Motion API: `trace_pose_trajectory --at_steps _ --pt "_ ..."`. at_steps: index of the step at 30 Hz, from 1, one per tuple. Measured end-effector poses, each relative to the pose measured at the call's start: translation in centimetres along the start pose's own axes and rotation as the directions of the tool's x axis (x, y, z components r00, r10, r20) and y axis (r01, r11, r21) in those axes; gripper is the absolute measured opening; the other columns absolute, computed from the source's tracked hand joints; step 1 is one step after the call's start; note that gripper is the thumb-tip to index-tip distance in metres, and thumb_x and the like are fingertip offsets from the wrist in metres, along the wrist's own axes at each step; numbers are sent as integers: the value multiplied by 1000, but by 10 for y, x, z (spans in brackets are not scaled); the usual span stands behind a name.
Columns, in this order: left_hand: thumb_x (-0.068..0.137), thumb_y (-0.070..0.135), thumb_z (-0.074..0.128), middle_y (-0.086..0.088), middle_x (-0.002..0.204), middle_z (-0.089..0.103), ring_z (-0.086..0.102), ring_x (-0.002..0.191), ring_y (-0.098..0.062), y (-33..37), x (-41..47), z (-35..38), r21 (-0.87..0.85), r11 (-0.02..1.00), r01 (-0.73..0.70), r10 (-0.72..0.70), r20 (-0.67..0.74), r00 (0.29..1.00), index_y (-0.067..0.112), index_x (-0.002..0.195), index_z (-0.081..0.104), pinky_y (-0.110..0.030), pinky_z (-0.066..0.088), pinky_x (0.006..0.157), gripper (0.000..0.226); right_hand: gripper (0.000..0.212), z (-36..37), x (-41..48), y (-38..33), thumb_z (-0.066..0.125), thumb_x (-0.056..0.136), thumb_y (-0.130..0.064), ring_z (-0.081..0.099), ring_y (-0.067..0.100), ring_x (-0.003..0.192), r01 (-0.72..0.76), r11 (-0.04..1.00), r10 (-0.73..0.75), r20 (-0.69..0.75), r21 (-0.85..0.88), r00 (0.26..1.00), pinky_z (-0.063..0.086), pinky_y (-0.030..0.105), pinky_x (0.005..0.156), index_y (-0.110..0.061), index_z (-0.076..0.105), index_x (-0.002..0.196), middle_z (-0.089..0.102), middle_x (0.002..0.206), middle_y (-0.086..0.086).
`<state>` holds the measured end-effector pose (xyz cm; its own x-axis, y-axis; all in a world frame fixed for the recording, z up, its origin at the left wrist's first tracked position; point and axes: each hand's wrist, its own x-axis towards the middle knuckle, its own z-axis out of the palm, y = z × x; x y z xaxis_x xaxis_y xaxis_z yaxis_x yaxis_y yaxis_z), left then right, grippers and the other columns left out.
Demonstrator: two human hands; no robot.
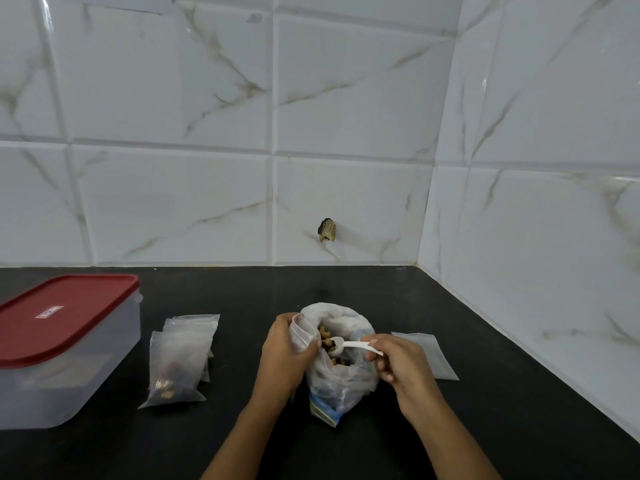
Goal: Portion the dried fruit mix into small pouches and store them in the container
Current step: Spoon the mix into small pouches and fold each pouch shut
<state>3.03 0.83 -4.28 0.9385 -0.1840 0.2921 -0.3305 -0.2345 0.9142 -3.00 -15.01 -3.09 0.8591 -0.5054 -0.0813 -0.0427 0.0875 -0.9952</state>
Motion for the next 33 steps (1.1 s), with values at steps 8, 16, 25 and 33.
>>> trace_pose_trajectory --at_steps 8,16,25,33 --pt "80 19 71 11 91 54 52 78 3 5 -3 0 33 999 -12 12 3 1000 30 92 47 -11 40 60 30 24 4 -3 -2 46 88 1 41 7 48 49 999 -48 27 -20 998 30 14 38 -3 70 83 55 59 5" --pt "67 36 82 10 107 57 59 98 -3 0 -4 -4 -123 992 -24 26 16 1000 37 99 52 -20 49 76 44 22 -2 -1 -2 47 88 2 38 8 49 39 986 -32 -43 160 999 26 16 37 2 69 88 51 59 5" --pt "48 63 69 14 102 62 59 96 0 -7 2 -6 37 998 -51 49 47 998 38 102 53 -36 54 85 62 25 7 -19 -16 49 89 2 41 8 50 268 937 -291 77 225 954 31 20 48 -6 72 83 53 56 3" --pt "67 30 82 7 98 64 62 91 -3 -6 0 -8 -75 994 -85 86 16 996 31 100 54 -27 54 79 42 21 16 -30 -17 55 90 -5 63 -1 81 698 674 -640 282 -242 715 47 10 70 -20 71 89 68 86 -16"
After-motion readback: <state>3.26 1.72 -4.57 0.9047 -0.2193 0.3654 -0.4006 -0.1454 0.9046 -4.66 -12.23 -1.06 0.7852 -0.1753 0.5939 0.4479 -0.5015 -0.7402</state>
